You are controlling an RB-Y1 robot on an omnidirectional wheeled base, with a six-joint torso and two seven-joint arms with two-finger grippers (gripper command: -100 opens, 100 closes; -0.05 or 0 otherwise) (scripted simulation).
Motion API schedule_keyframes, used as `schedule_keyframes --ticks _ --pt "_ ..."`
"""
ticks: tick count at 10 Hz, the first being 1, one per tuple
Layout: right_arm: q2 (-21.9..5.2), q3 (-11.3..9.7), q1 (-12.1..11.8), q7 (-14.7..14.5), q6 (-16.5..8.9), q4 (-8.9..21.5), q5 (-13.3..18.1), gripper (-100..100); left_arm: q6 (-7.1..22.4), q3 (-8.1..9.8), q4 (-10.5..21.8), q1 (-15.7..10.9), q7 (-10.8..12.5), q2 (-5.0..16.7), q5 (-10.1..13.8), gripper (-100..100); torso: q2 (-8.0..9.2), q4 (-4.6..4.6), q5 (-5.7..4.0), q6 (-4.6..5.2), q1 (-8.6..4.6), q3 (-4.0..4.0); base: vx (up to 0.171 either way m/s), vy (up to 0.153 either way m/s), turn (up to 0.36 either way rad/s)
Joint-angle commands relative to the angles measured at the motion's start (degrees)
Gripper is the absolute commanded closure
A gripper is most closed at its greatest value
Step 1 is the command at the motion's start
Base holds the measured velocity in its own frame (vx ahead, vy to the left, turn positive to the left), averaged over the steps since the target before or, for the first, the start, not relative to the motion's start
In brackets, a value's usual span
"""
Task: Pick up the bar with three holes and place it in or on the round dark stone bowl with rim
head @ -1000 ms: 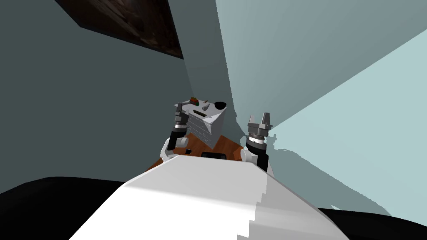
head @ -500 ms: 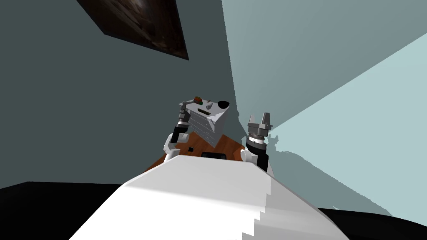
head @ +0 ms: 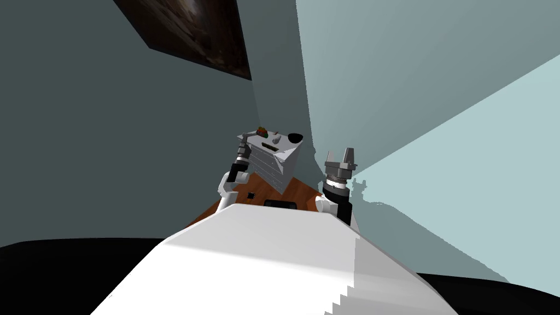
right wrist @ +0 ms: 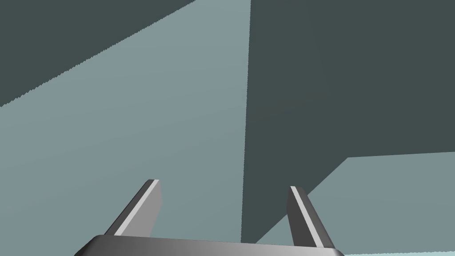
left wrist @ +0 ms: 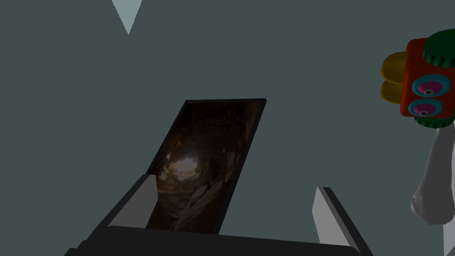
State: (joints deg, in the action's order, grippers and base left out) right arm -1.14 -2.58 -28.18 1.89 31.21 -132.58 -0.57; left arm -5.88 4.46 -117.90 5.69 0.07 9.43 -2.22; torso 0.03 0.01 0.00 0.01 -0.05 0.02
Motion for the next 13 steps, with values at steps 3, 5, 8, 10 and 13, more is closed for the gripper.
schedule_keyframes --ticks 3,5,8,10,13 --pt "0.0 0.0 0.0 0.0 0.0 0.0 0.0 0 0.1 0.00 0.0 -0.1 0.0 0.0 0.0 -100 0.01 0.00 0.00 0.00 -0.01 0.01 0.000 0.000 0.000" --pt "0.0 0.0 0.0 0.0 0.0 0.0 0.0 0 0.1 0.00 0.0 -0.1 0.0 0.0 0.0 -100 0.00 0.00 0.00 -0.01 0.02 0.00 0.001 0.003 0.009" --pt "0.0 0.0 0.0 0.0 0.0 0.0 0.0 0 3.7 0.51 2.4 -3.6 1.8 1.4 0.7 -100 0.00 0.00 -0.01 0.01 -0.02 0.00 -0.002 -0.006 -0.017" --pt "0.0 0.0 0.0 0.0 0.0 0.0 0.0 0 7.1 0.97 5.0 -7.1 3.3 2.7 1.6 -100 -0.02 0.00 0.00 0.00 0.00 -0.01 -0.001 -0.002 -0.006" --pt "0.0 0.0 0.0 0.0 0.0 0.0 0.0 0 11.7 1.50 8.4 -11.2 5.1 4.4 2.6 -100 -0.02 0.00 0.00 0.00 0.00 -0.01 -0.001 -0.002 -0.006"
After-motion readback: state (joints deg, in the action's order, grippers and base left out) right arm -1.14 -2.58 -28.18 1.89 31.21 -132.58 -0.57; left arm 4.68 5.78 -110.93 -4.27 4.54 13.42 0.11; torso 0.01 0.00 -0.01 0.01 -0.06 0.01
